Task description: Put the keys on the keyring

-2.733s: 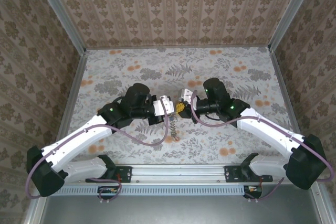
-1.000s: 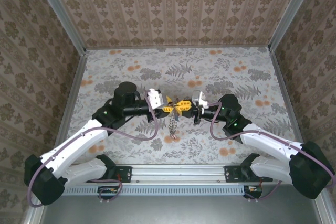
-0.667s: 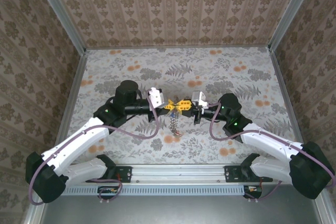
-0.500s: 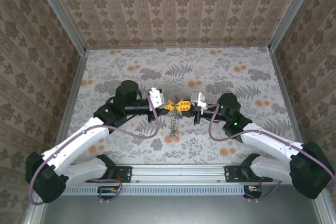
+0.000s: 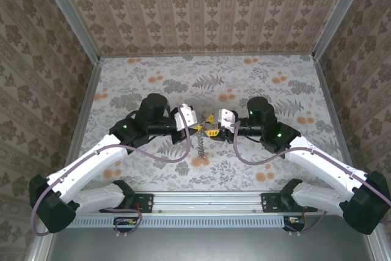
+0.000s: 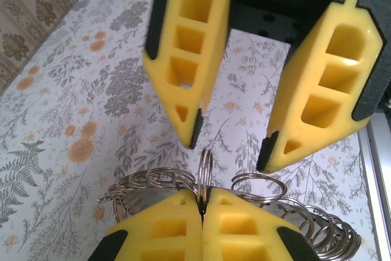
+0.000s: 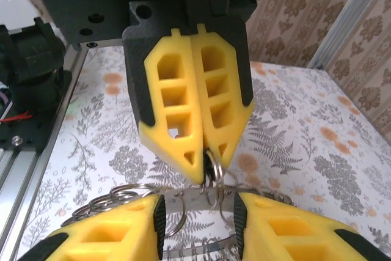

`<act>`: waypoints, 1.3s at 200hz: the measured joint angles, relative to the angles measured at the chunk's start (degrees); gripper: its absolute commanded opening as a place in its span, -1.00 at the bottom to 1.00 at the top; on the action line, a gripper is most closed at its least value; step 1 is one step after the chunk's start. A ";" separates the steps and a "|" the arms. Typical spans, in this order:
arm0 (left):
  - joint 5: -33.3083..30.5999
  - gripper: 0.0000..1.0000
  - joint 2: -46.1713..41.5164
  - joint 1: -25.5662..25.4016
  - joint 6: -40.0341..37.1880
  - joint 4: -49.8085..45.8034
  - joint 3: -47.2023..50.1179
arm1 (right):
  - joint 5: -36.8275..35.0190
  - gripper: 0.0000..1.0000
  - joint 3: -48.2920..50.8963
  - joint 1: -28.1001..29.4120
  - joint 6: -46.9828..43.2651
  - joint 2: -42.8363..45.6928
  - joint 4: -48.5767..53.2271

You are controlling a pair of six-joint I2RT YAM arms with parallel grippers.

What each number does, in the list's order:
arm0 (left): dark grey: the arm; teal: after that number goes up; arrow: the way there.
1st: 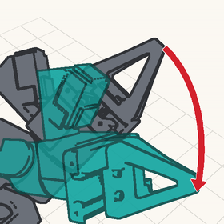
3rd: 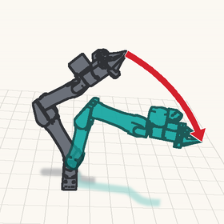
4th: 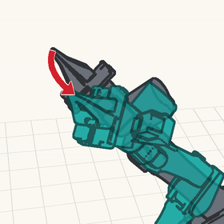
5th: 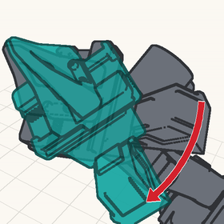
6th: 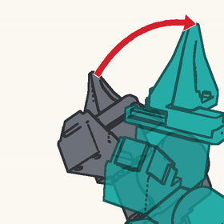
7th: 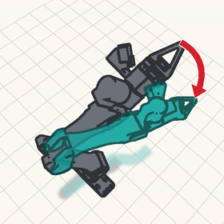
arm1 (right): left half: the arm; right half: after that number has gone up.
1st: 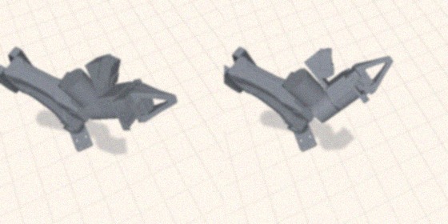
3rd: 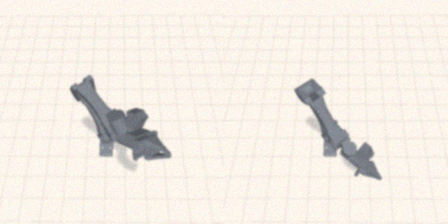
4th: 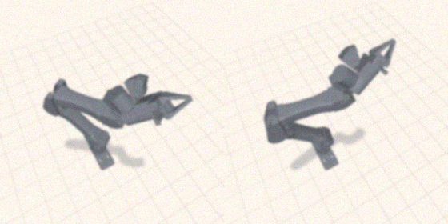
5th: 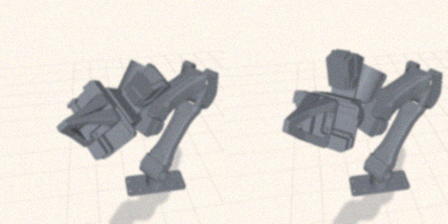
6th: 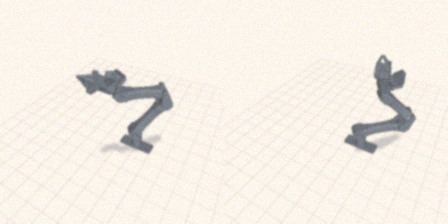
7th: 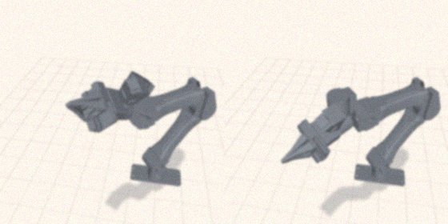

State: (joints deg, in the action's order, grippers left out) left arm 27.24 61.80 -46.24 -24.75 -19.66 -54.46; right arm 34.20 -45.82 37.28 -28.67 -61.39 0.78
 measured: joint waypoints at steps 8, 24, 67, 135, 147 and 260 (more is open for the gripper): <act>-0.66 -1.00 0.61 -0.61 -0.85 -1.11 -0.70 | -0.26 -0.31 -1.01 0.09 -0.76 -0.39 1.99; -1.66 -1.00 1.66 -1.57 -2.32 -2.71 -1.36 | -0.90 -0.38 -2.38 0.11 -1.53 -1.40 5.16; -2.86 -1.00 3.02 -2.56 -4.52 -5.03 -1.49 | -1.42 -0.68 -4.24 0.28 -2.01 -4.48 10.43; -3.32 -0.91 3.15 -2.69 -5.09 -5.14 -1.84 | -0.79 -1.00 -4.37 0.66 0.31 -5.11 10.82; -3.34 -0.80 3.13 -2.43 -4.90 -5.01 -1.84 | -0.76 -1.00 -3.63 0.61 1.97 -4.96 8.96; 1.51 -0.76 1.07 0.68 3.87 8.96 2.08 | -1.44 -1.00 18.80 -0.90 31.98 -4.48 -47.19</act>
State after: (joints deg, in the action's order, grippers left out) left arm 28.75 62.87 -45.56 -20.88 -10.70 -52.38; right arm 32.75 -27.03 36.38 3.31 -65.87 -46.41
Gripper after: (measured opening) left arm 0.144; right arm 0.067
